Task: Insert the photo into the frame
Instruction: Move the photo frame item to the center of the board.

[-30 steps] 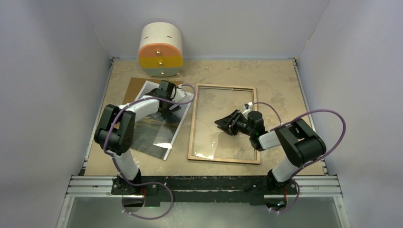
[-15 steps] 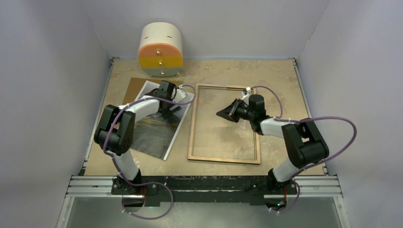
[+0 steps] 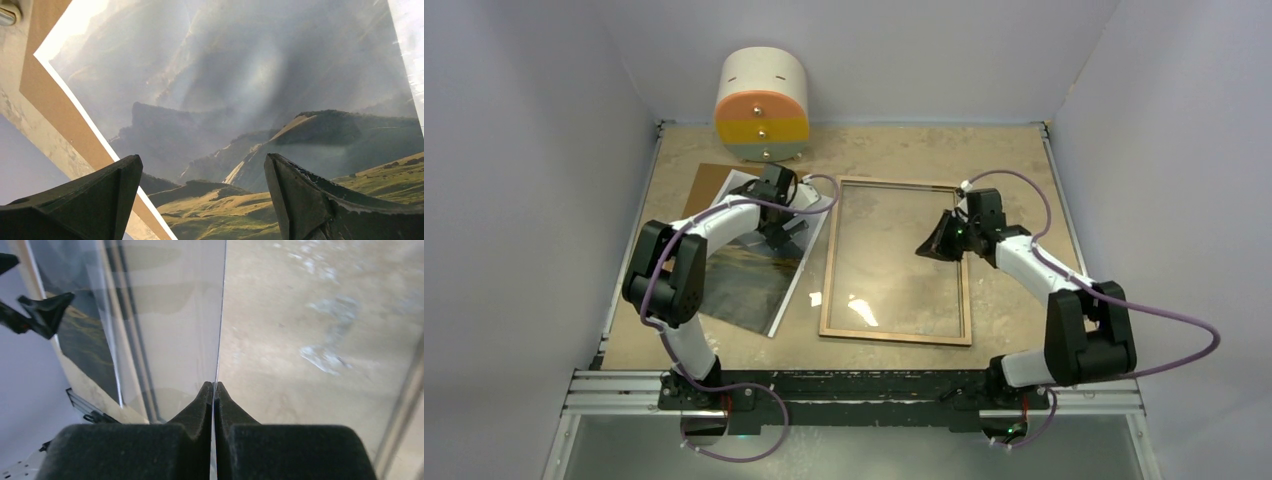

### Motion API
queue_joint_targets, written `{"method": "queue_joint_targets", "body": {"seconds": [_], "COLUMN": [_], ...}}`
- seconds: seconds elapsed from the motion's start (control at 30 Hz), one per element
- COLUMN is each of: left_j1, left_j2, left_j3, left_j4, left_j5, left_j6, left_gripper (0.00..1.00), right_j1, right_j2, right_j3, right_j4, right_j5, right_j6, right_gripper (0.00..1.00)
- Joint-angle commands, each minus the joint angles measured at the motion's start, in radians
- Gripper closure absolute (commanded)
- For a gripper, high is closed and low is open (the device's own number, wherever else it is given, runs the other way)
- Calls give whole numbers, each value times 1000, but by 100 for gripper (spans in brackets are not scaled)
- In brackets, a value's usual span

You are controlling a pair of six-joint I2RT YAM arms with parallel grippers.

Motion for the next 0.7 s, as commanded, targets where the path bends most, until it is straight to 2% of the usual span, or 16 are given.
{"method": "queue_joint_targets", "body": {"seconds": [0.0, 0.67], "left_j1": [-8, -70], "left_j2": [-5, 62], "left_j3": [59, 155], "left_j4": [-26, -67], "left_j5": [24, 32], "left_j6": [-15, -51], "left_gripper": [0, 0], "right_j1": [-57, -137], "right_j2": [-67, -125], "right_j3": [-25, -4], "right_j4": [-167, -234], "right_j5": [70, 65], "right_j6": [-103, -145], "right_gripper": [100, 100]}}
